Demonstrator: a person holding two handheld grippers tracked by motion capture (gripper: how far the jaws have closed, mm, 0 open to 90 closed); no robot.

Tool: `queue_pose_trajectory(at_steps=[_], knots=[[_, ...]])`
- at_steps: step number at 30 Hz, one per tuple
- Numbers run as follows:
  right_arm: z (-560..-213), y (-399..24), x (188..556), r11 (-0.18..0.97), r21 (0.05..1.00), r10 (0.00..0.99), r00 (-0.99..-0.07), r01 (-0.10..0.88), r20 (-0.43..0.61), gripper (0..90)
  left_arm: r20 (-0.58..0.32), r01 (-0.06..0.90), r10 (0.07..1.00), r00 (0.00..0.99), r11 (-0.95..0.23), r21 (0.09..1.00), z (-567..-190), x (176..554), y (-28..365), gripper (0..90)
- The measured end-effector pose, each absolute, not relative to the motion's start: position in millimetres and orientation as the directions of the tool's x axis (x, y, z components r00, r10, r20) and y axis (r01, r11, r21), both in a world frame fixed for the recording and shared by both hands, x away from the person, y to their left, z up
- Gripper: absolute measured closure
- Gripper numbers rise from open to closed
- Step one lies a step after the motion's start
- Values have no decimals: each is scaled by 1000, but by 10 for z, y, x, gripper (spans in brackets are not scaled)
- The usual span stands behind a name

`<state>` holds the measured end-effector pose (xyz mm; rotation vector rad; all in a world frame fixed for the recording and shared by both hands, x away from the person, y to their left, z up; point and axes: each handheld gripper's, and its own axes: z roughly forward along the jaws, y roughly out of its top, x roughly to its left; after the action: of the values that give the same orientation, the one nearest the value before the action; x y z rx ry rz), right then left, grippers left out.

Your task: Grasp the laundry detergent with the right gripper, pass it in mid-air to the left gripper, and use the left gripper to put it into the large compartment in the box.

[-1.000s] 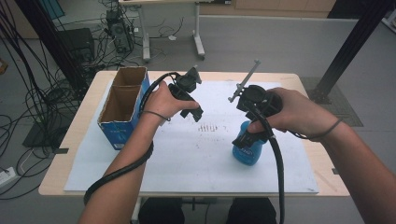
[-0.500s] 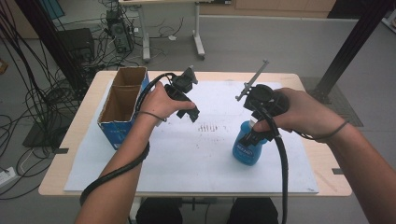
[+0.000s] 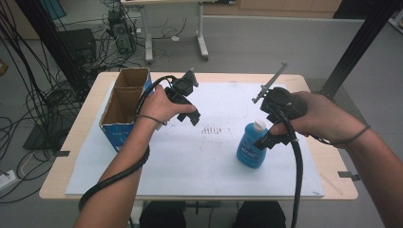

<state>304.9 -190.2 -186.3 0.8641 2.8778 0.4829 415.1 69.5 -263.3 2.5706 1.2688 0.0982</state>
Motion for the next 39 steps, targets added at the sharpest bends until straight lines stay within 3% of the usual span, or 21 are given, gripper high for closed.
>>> queue_pose_trajectory(at_steps=[39], knots=[[-2362,-2493,3068,717,332,645,-764,613,17,62,-84,760,773,629,-589,274,-2901,3734,807,90]])
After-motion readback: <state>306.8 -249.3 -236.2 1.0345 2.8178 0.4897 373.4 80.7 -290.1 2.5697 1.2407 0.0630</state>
